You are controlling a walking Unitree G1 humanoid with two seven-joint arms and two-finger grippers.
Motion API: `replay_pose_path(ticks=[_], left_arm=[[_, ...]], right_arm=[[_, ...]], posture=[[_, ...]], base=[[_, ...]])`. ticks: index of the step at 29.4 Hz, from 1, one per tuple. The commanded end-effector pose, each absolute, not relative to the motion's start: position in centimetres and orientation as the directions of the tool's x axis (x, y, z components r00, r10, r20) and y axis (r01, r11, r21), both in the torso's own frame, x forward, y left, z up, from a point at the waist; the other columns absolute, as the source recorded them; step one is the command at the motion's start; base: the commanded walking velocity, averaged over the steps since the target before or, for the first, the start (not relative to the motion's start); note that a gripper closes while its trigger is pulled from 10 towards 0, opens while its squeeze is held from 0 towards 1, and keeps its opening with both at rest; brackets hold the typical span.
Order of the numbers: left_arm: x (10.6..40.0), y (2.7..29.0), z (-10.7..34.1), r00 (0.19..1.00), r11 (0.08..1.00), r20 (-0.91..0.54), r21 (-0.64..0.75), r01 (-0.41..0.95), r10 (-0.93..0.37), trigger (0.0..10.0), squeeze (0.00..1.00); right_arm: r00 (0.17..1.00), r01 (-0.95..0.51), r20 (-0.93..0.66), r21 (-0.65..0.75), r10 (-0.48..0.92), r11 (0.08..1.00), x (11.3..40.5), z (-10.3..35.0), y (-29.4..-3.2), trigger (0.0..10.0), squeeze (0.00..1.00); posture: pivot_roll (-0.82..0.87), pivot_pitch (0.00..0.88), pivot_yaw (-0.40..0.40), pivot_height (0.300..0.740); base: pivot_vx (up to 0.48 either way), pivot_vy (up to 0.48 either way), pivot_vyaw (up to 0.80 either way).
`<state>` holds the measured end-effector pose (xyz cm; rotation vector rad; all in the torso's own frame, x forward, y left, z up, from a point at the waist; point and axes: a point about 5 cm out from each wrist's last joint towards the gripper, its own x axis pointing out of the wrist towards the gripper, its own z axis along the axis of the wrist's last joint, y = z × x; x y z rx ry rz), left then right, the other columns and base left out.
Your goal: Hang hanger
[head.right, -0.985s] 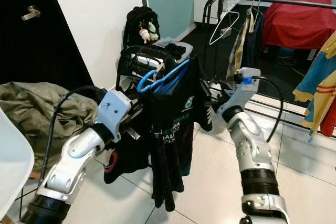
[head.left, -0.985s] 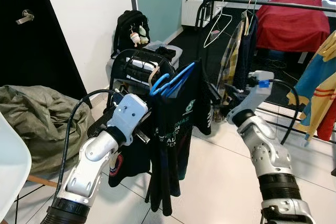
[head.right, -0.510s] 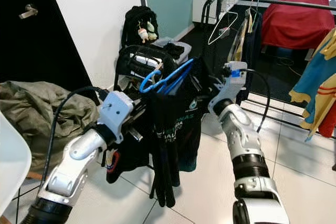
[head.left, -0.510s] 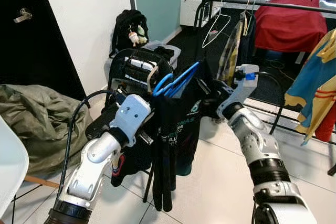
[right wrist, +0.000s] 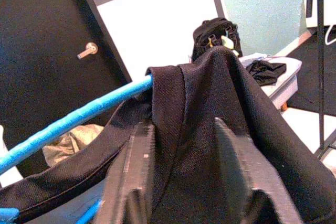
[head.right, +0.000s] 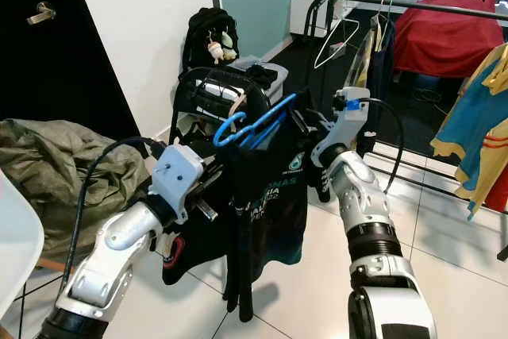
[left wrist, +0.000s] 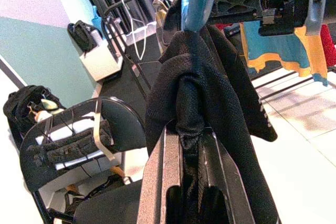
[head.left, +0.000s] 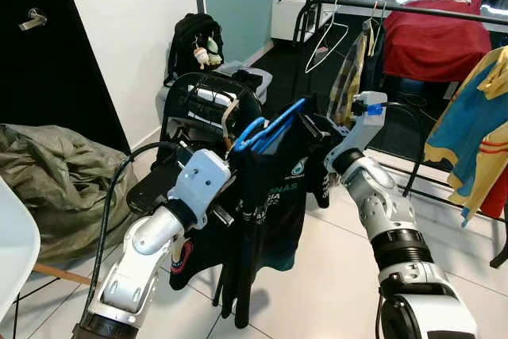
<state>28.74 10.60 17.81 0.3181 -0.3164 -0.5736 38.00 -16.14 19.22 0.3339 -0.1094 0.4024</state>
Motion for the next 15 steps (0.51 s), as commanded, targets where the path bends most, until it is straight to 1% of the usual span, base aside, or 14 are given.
replay_pose_path(ticks=[1,11,15], left_arm=[[28.44,10.32,18.23,0.788,0.795,0.223,0.379,0.473,-0.574,10.0,0.0],[28.24,10.05,18.24,0.782,0.792,0.223,0.373,0.482,-0.581,10.0,0.0],[28.23,9.94,18.14,0.781,0.79,0.22,0.372,0.487,-0.585,10.0,0.0]], right_arm=[[0.915,-0.401,0.175,0.292,0.364,0.868,38.14,19.31,-16.16,0.0,0.0],[0.915,-0.401,0.175,0.287,0.364,0.87,38.26,19.32,-16.37,0.0,0.0],[0.889,-0.455,0.199,0.28,0.412,0.846,37.96,19.48,-15.65,0.0,0.0]], posture=[[-0.01,0.012,-0.023,0.74],[-0.01,0.016,-0.028,0.74],[-0.02,0.014,-0.025,0.74]], base=[[0.0,0.0,0.0],[0.0,0.0,0.0],[0.0,0.0,0.0]])
